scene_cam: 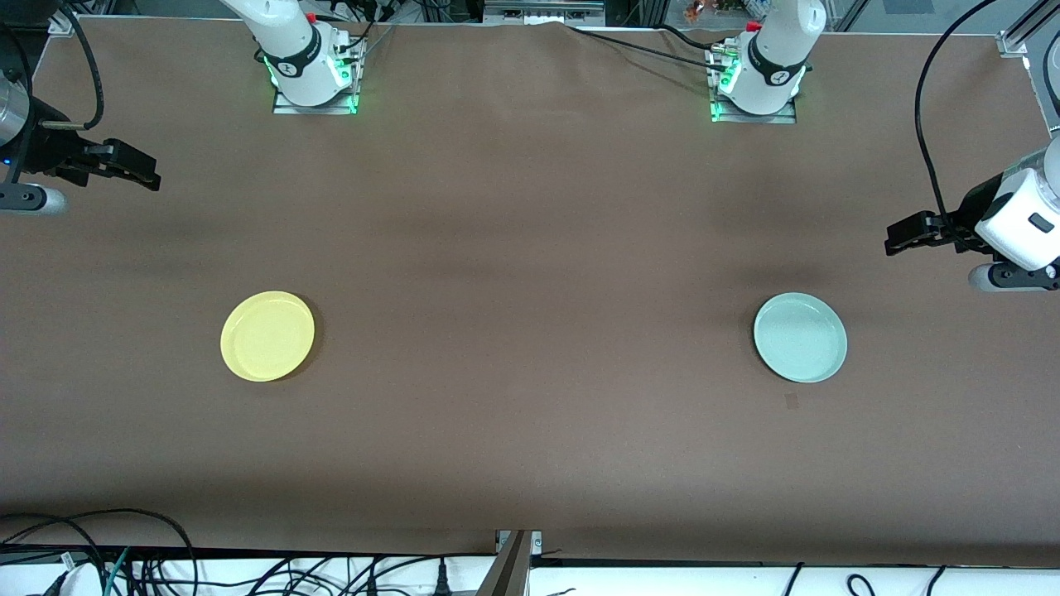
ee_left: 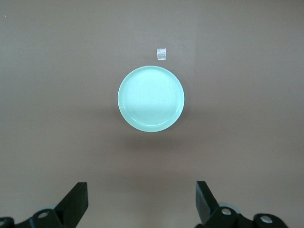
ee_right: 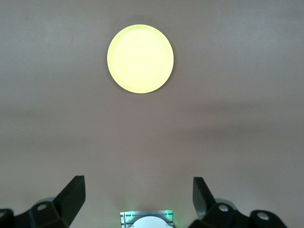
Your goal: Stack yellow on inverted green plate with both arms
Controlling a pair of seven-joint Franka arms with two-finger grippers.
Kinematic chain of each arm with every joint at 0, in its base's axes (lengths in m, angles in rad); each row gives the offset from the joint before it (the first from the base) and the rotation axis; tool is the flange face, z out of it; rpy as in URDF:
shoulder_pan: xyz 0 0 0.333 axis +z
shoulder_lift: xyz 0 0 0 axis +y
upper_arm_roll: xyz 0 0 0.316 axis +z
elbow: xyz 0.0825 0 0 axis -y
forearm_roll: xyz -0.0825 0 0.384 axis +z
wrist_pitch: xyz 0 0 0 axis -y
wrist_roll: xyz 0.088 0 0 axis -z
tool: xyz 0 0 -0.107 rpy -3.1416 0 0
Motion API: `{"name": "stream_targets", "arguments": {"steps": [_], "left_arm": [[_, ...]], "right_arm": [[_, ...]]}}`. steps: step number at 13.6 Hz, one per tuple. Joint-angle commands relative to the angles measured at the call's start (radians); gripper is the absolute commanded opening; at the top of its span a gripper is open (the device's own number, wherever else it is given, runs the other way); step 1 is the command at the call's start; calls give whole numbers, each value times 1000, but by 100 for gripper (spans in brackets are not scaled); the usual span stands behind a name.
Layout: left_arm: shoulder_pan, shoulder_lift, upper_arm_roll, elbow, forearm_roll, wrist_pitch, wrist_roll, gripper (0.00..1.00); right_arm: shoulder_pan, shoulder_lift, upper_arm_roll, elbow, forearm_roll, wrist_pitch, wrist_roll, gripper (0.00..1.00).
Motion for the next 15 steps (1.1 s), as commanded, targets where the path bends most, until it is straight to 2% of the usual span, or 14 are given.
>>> {"name": "stream_targets", "arguments": {"steps": [1, 7, 9, 12, 15], "left_arm": [[8, -24, 3, -26, -30, 14, 25, 100], [20, -8, 3, -26, -32, 15, 28, 100], [44, 4, 4, -33, -33, 55, 51, 100], [123, 54, 4, -40, -99, 104, 212, 100], [163, 117, 11, -58, -180, 132, 241, 100]], "right_arm": [[2, 6, 4, 20, 8, -18, 1, 100], [0, 7, -5, 20, 9, -18, 0, 100], [-1, 9, -5, 20, 9, -18, 0, 100], [-4, 9, -8, 19, 9, -19, 1, 100], [-5, 12, -17, 19, 23, -18, 1, 100]]}}
